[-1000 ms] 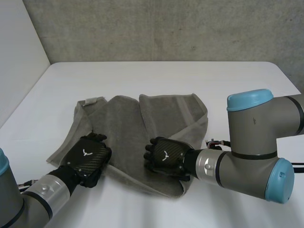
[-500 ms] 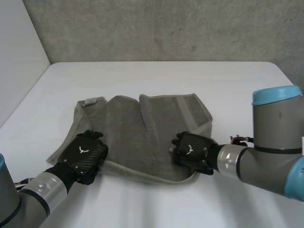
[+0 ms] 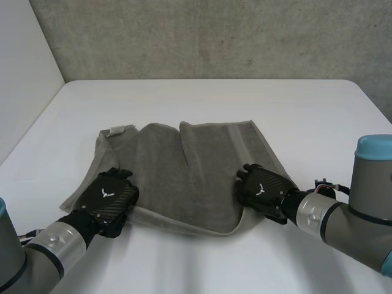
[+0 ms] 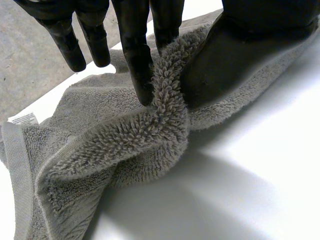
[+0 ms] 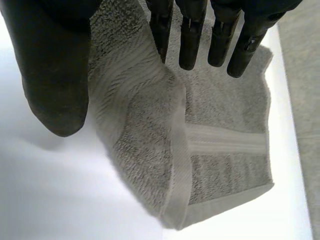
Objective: Fold the towel.
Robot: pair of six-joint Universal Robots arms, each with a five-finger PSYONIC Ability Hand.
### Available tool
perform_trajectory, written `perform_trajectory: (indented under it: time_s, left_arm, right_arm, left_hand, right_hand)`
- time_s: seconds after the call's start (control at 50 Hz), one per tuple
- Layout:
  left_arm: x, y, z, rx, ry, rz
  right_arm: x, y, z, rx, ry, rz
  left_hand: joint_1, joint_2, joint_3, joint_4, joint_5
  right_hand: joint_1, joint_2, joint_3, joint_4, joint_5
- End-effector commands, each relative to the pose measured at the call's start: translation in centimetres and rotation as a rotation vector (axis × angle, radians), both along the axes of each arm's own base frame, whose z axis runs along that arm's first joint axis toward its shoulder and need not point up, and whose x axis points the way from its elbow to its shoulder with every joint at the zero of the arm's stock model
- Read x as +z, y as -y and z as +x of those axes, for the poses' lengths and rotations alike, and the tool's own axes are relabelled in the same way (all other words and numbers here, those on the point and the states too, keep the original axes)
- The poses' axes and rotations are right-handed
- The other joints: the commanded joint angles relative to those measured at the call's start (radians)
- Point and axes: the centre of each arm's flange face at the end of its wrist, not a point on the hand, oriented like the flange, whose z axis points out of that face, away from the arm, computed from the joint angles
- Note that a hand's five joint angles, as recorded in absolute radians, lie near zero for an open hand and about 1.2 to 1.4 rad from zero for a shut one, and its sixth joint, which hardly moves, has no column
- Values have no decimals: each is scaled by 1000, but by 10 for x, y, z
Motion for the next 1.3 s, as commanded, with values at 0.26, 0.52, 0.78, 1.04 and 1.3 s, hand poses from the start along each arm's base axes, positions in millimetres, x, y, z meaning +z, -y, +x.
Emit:
perform_trajectory:
  time_s: [0.26, 0.52, 0.78, 1.04, 1.3]
  left_arm:
    - [0, 0, 0, 2, 0, -2]
    - [1, 2, 1, 8, -1, -3]
    - [1, 6, 4, 26, 1, -5]
    - [0, 19, 12, 74, 0, -5]
    - [-2, 29, 19, 124, 11, -2]
  right_arm:
    - [6, -3, 7, 25, 104, 63]
    - [0, -17, -10, -43, 123, 379]
    - [2, -5, -23, -82, 164, 385]
    - [9, 29, -44, -254, 316, 380]
    - [24, 43, -56, -341, 400, 370]
  left_hand:
    - [102, 49, -51, -59, 56]
    - [102, 49, -51, -59, 56]
    - [102, 49, -51, -59, 56]
    - [-315, -367, -51, -59, -361]
    - [-790, -843, -51, -59, -836]
  right_hand:
    - [918, 906, -43, -76, 929]
    - [449, 438, -43, -76, 461]
    - [913, 902, -43, -76, 925]
    - [918, 906, -43, -76, 929]
    - [918, 906, -43, -76, 929]
